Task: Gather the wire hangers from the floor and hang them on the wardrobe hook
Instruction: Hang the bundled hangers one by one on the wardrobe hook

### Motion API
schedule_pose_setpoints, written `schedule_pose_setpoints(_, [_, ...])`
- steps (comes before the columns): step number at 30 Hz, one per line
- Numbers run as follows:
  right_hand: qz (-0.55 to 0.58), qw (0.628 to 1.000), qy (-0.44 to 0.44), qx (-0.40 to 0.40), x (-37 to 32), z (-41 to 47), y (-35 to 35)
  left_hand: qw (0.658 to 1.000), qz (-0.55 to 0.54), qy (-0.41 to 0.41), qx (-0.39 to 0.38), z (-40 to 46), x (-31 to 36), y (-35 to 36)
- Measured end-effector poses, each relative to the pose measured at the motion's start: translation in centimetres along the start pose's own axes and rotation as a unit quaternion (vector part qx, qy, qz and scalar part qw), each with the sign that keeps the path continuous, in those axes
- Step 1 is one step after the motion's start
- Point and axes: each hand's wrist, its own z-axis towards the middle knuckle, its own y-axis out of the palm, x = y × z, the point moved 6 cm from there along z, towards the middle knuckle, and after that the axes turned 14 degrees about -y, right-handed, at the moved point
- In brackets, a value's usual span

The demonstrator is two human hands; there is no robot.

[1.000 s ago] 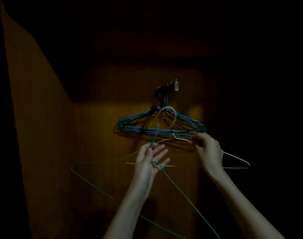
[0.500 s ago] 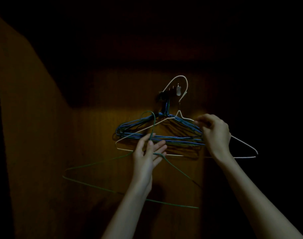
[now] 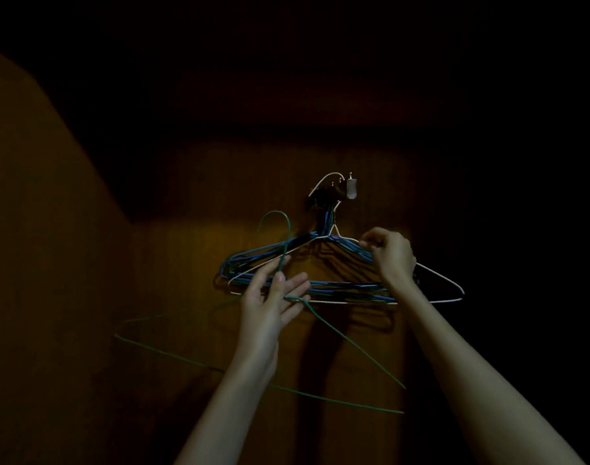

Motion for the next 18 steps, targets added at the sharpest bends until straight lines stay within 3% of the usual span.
schedule_pose_setpoints(14, [0.028,0.993,0.065,-0.096,3.9,3.3,5.4,0.999,0.005,0.027,0.037,2.7,0.7,-1.1])
schedule_pose_setpoints(18, [0.030,0.991,0.048,-0.118,4.1,3.1,5.7,0.999,-0.001,0.024,0.036,2.9,0.2,-0.9])
